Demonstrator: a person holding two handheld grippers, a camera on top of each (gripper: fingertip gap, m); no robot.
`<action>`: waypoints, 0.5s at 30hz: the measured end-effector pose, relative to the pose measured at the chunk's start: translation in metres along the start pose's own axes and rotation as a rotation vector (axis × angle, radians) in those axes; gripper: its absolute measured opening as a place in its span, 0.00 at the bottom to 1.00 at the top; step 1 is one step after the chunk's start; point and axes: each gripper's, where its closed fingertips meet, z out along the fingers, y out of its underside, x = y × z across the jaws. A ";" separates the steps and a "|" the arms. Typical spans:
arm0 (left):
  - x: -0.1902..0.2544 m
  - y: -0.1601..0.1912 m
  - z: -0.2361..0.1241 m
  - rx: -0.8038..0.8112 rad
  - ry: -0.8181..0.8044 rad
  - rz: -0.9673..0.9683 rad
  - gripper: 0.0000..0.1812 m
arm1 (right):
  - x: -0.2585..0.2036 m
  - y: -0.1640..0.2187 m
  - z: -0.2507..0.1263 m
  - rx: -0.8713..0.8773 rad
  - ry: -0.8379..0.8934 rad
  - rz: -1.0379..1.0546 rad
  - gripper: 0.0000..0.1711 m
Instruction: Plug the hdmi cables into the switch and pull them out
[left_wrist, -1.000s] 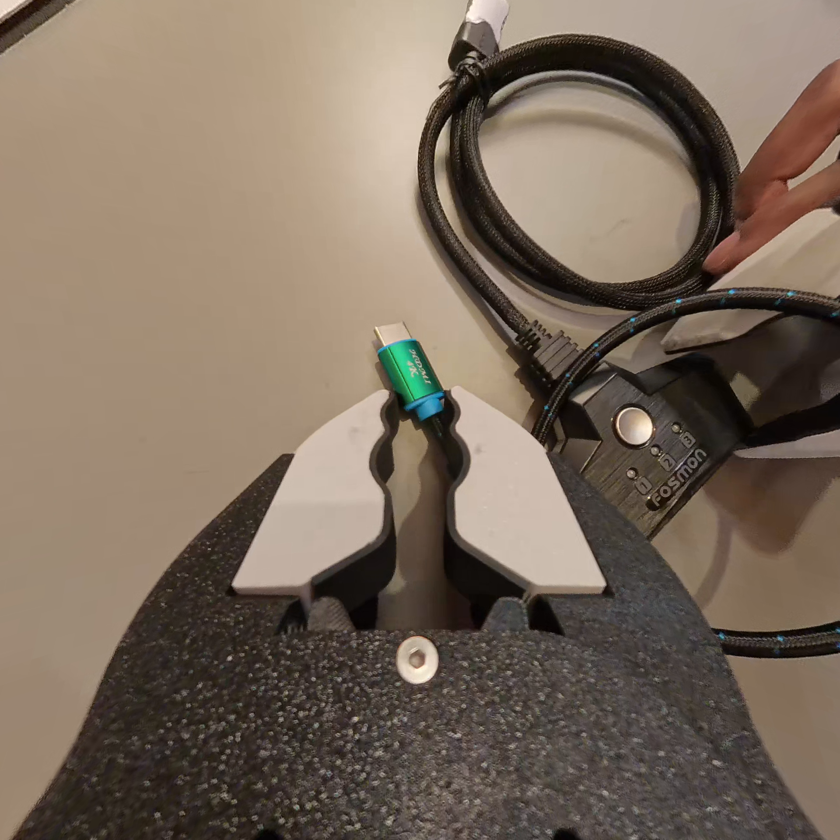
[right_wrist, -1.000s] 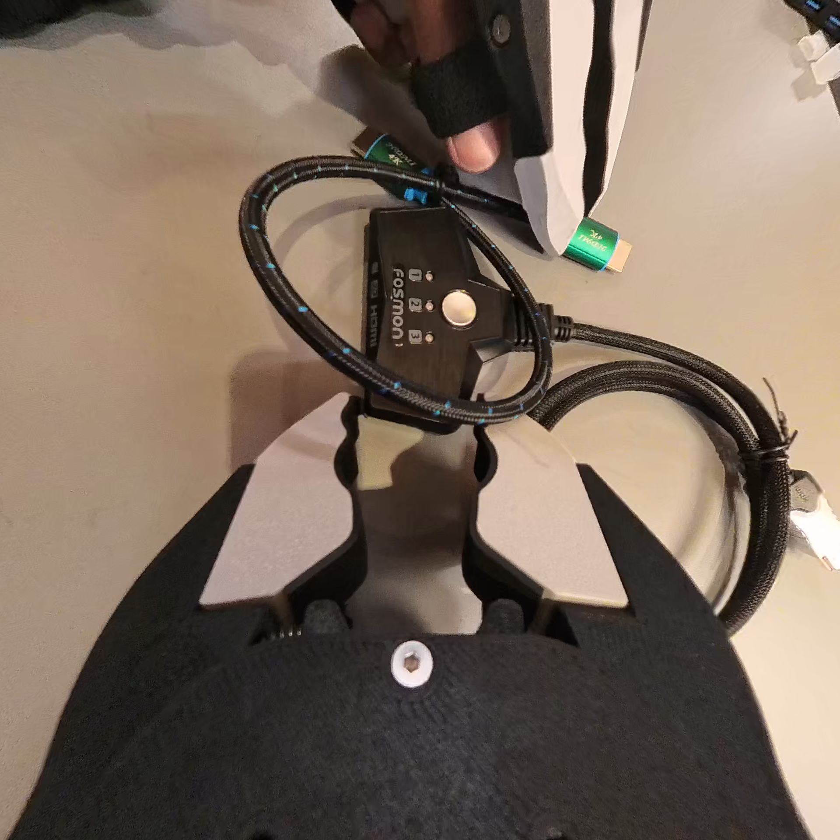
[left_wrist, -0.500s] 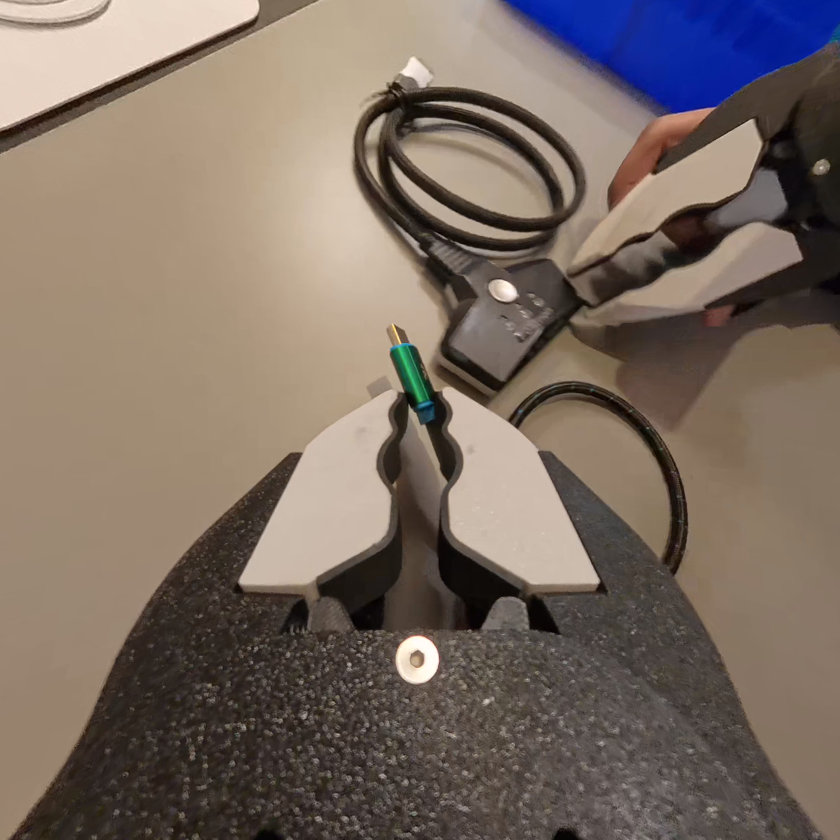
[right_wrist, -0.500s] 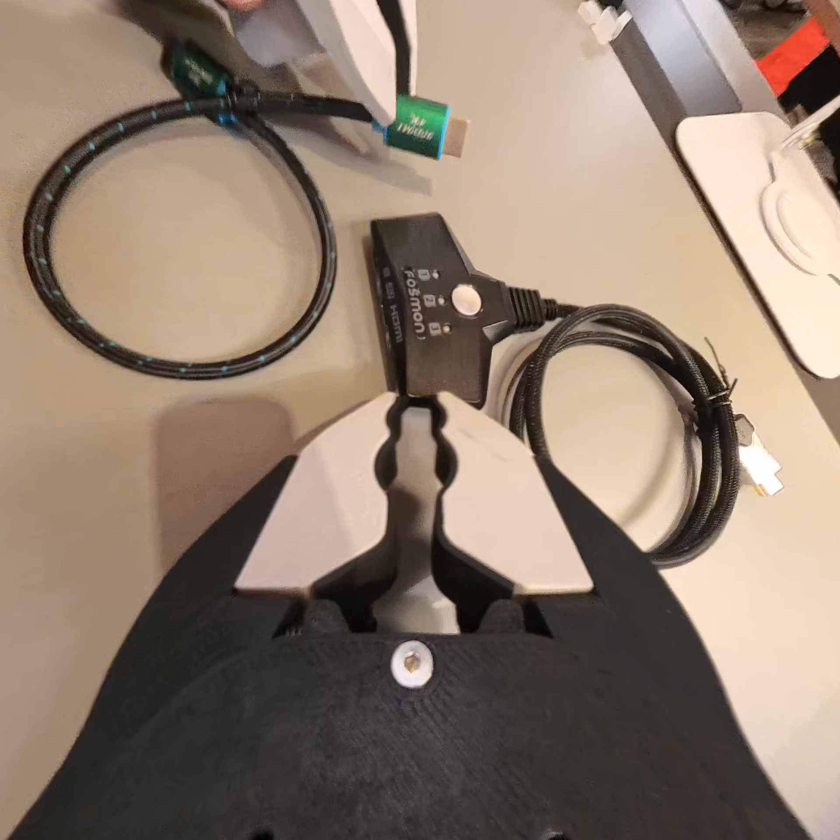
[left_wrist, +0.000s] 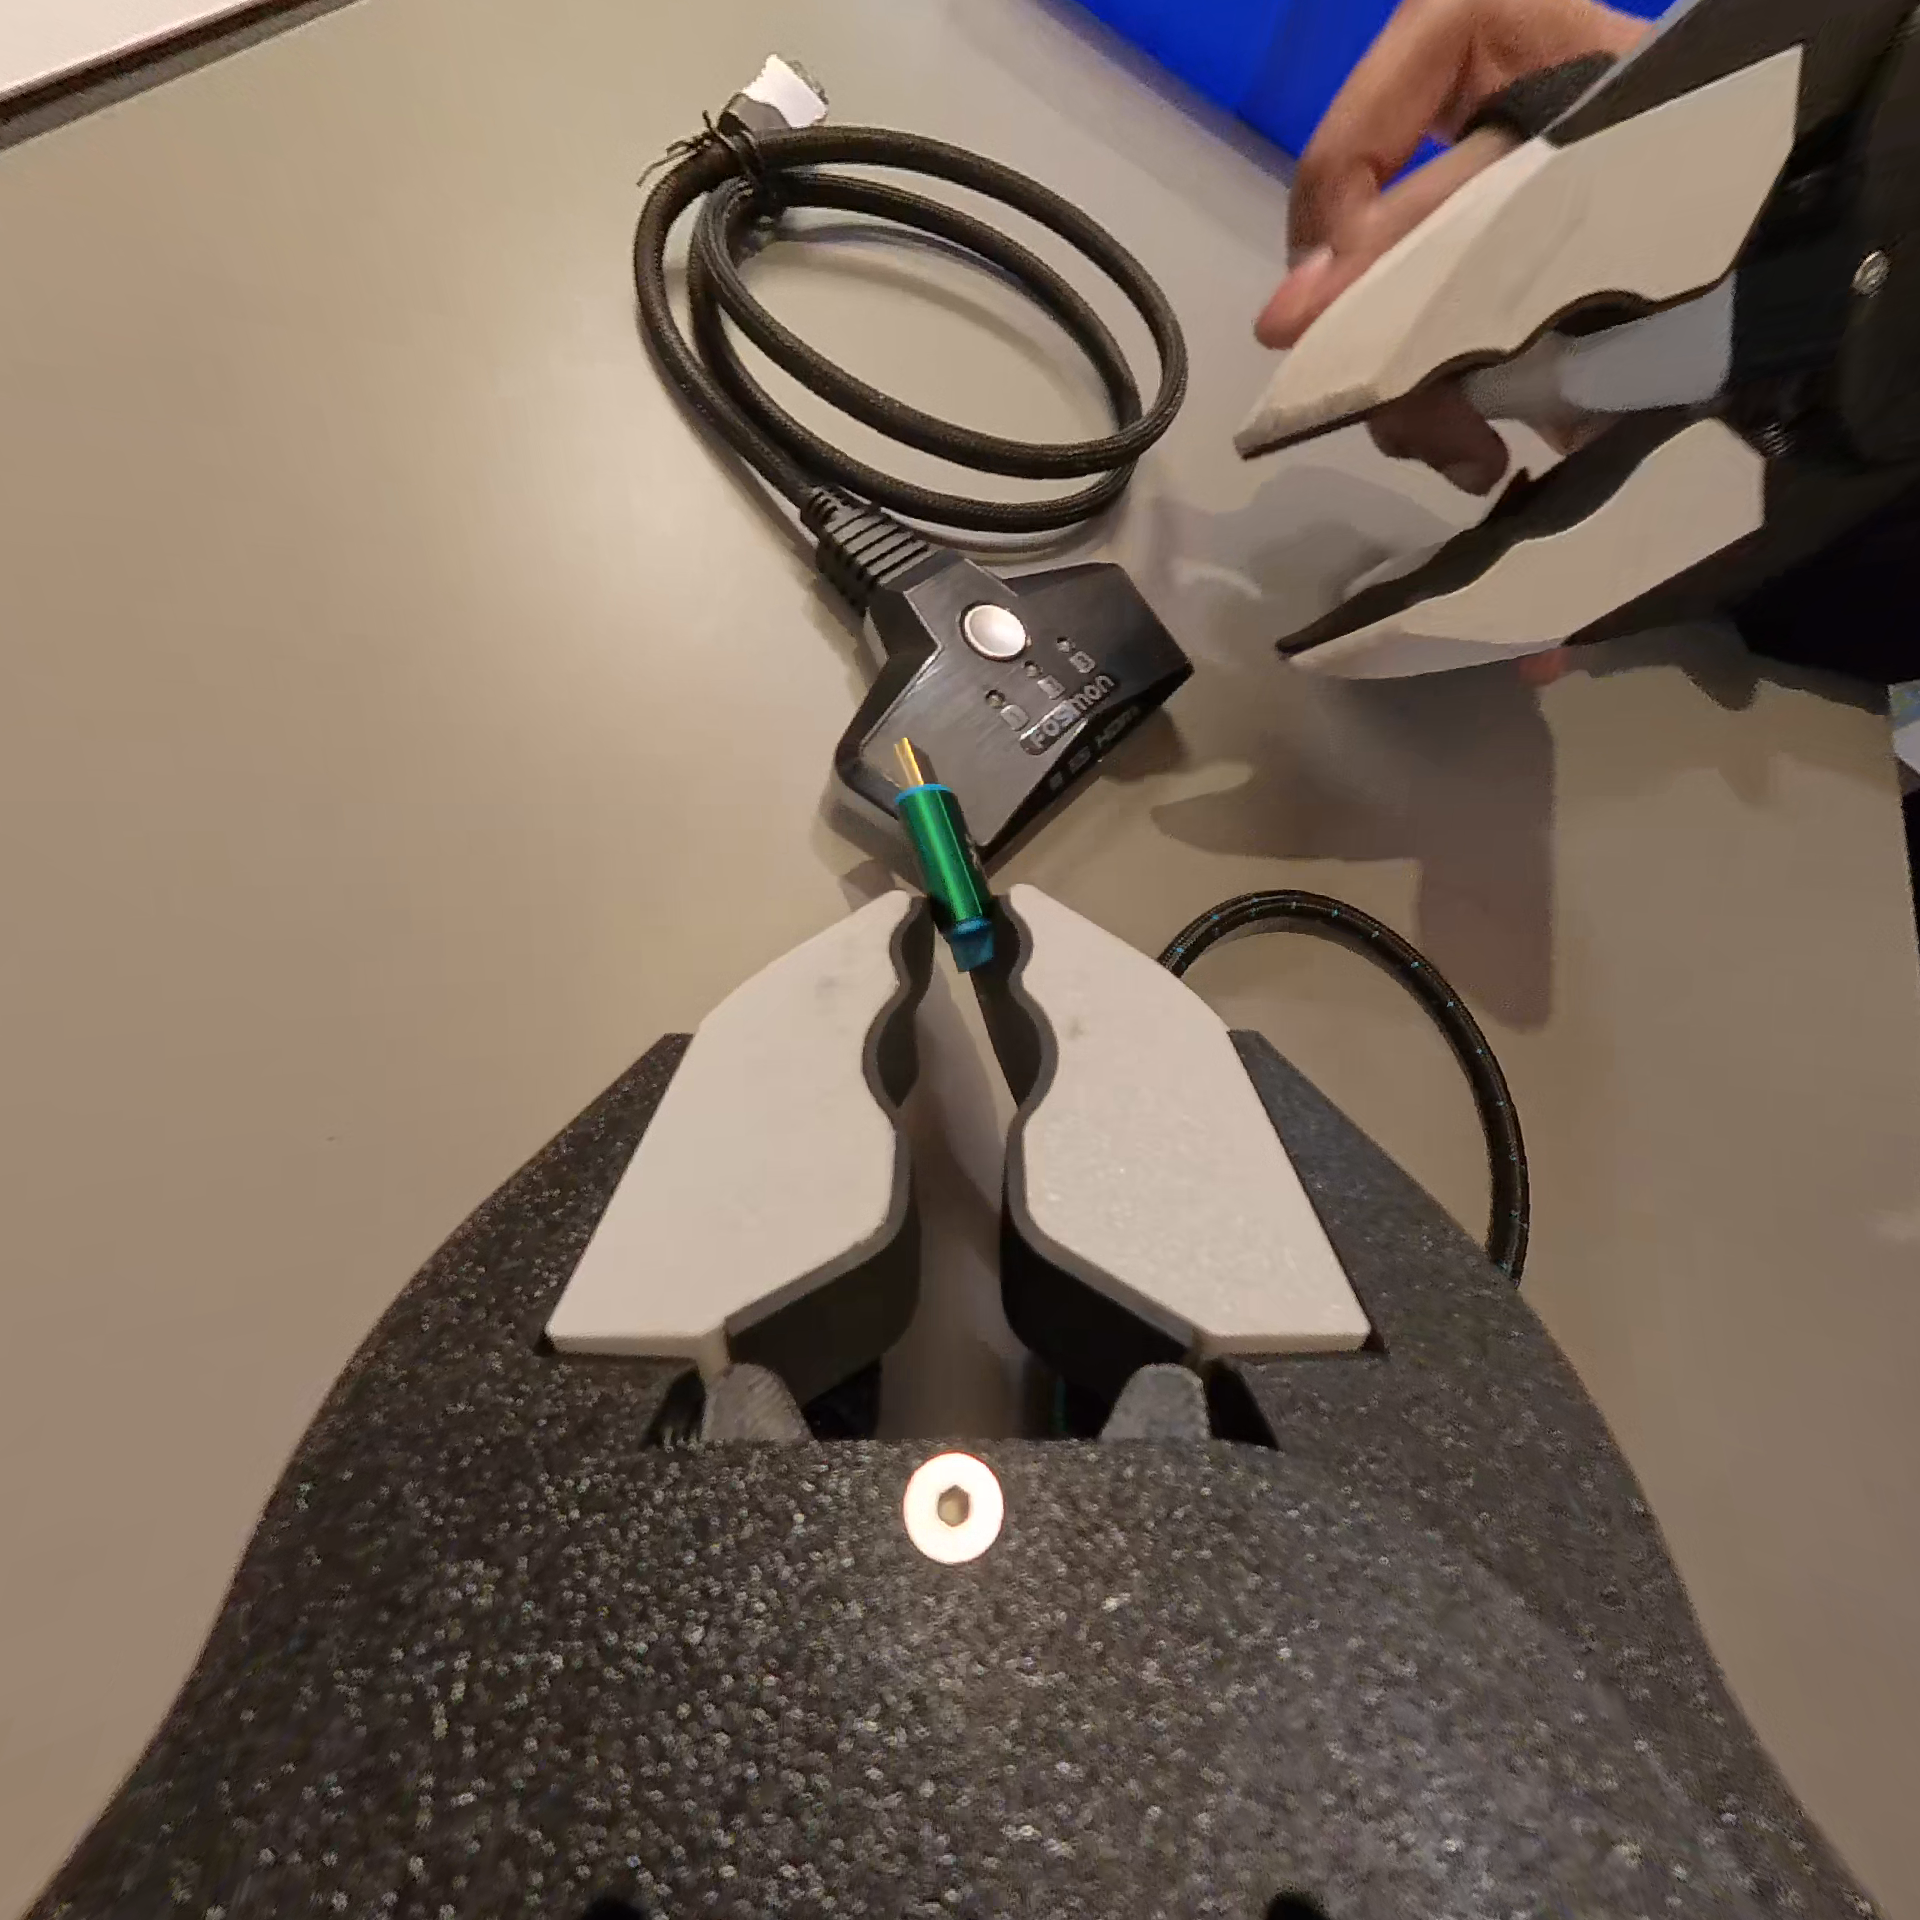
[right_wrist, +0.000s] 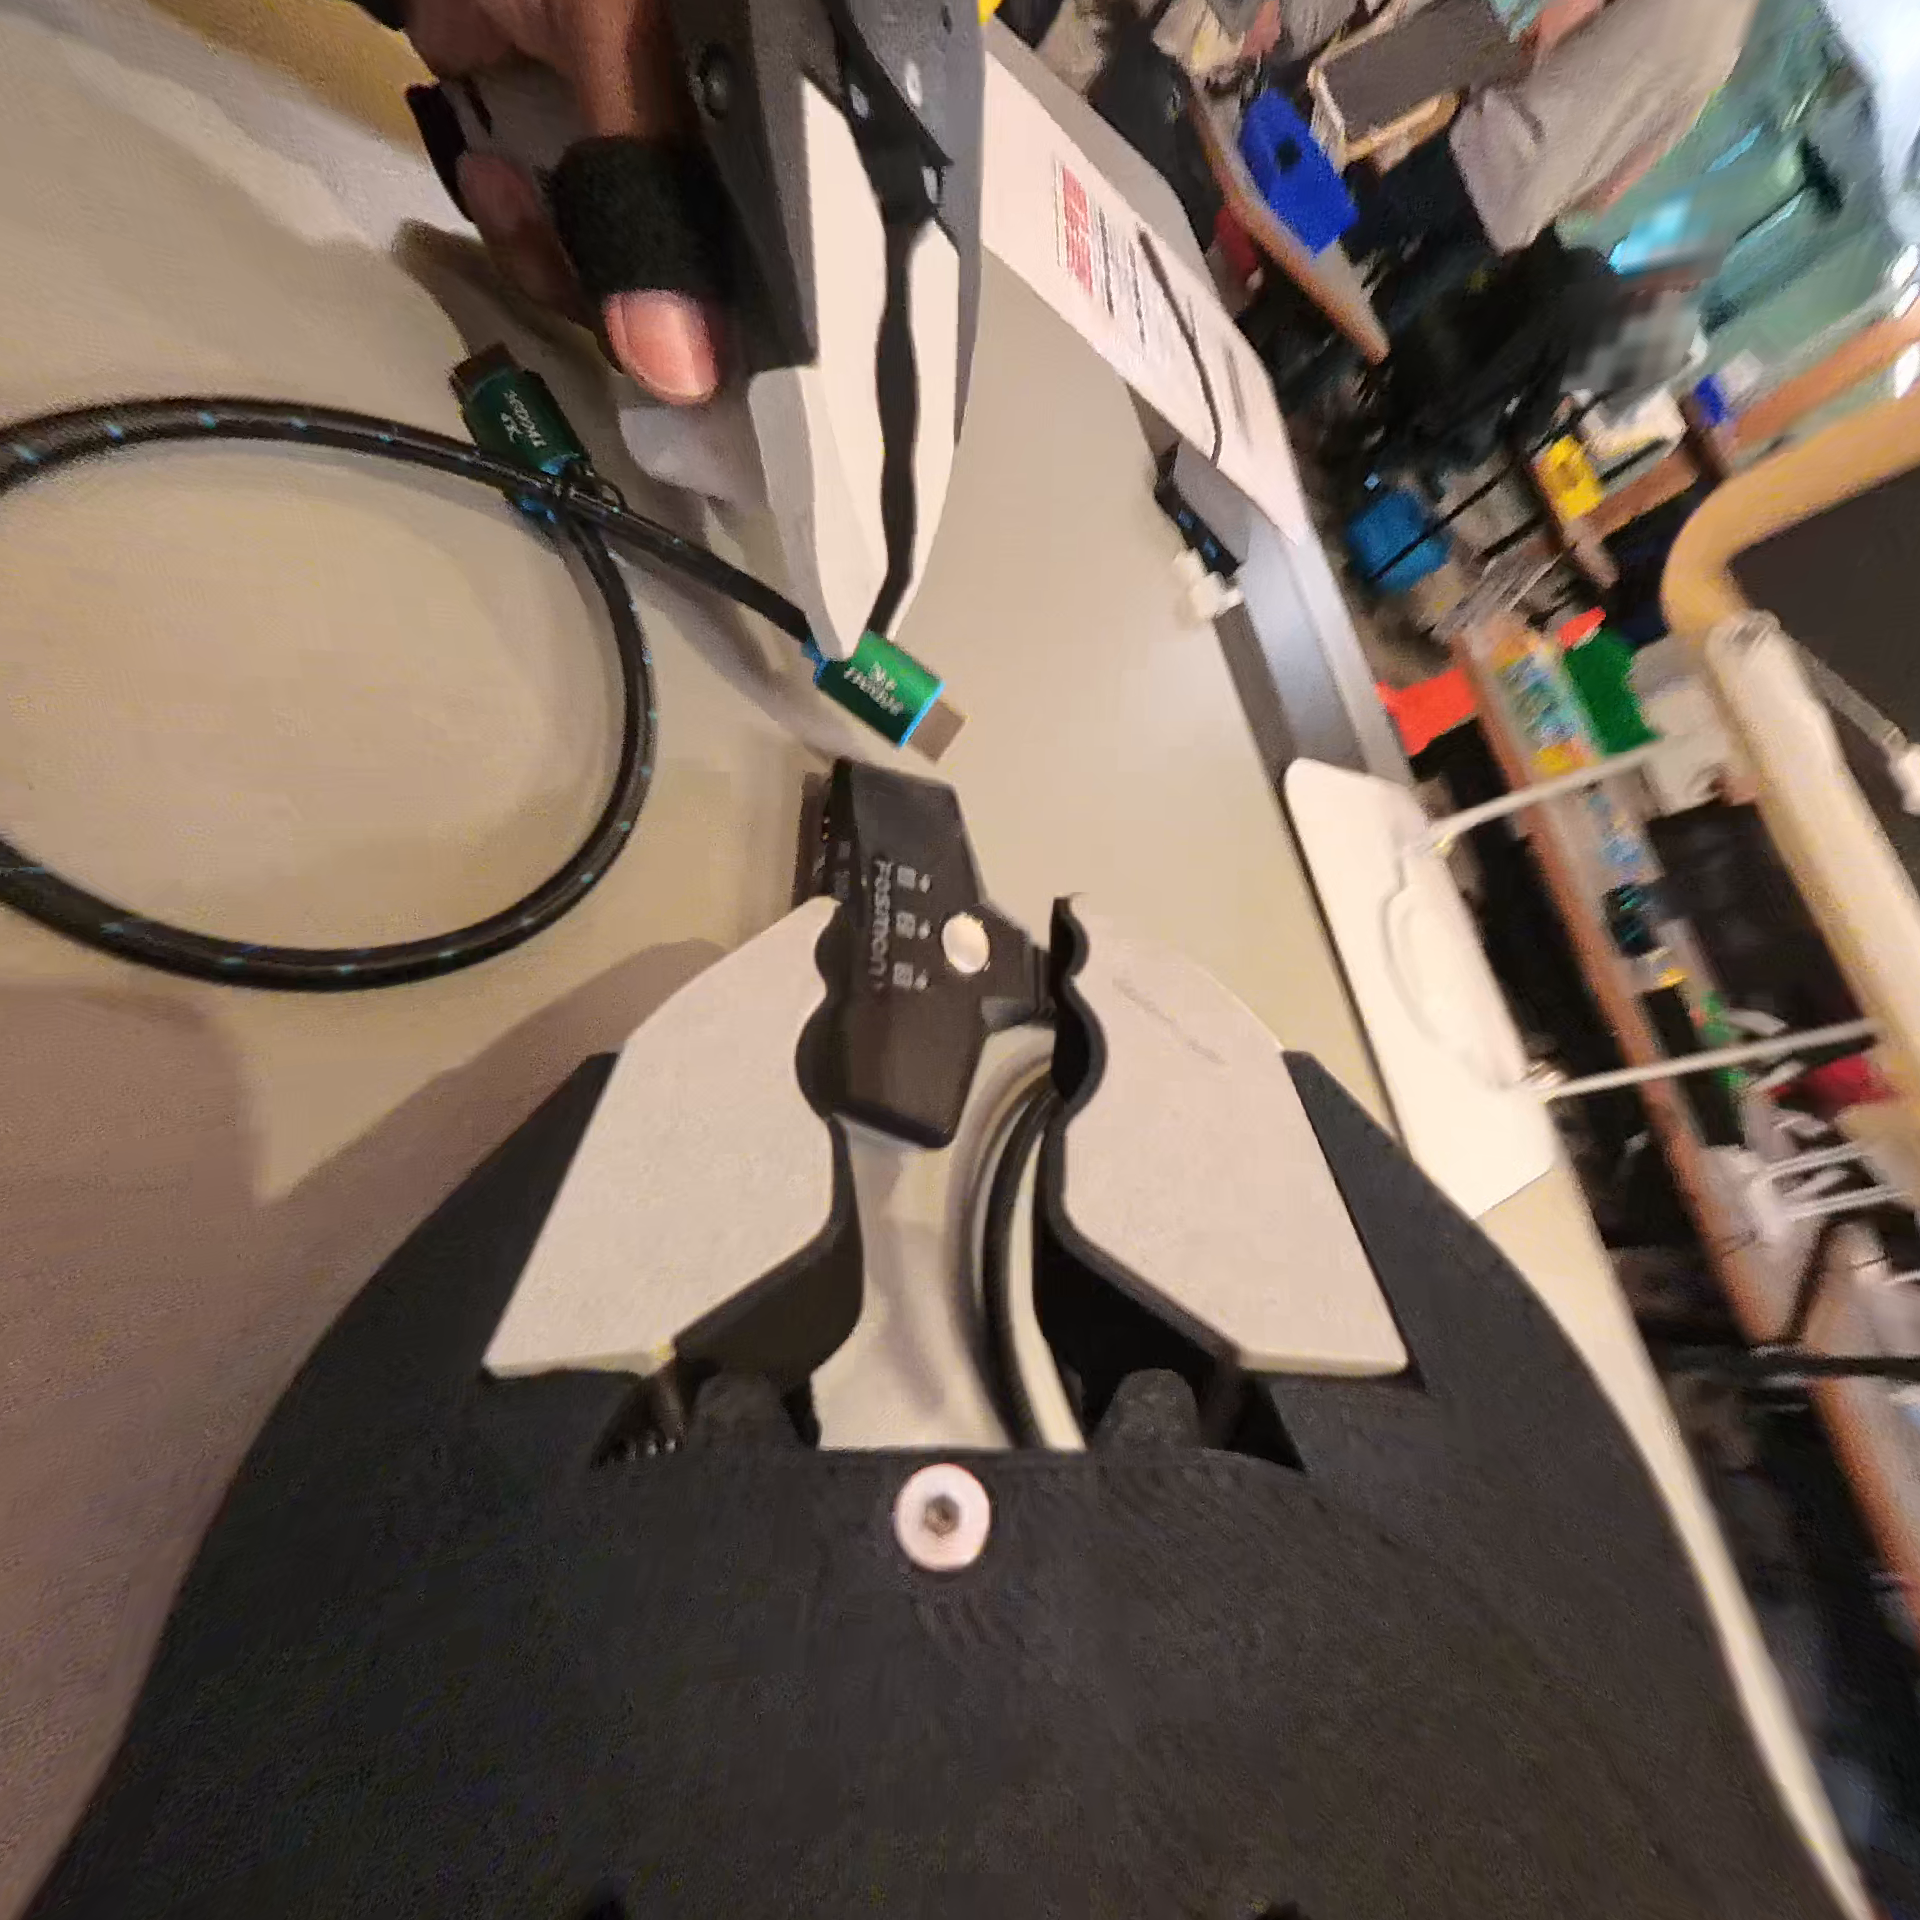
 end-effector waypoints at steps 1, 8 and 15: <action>0.002 0.000 0.001 -0.002 0.011 -0.003 0.06 | 0.001 -0.003 0.005 0.003 0.009 -0.050 0.22; 0.019 -0.002 0.001 0.011 0.100 -0.018 0.06 | -0.015 -0.009 0.049 -0.076 -0.008 -0.242 0.33; 0.041 -0.005 0.001 0.031 0.212 0.030 0.06 | -0.021 -0.017 0.061 -0.047 0.059 -0.337 0.19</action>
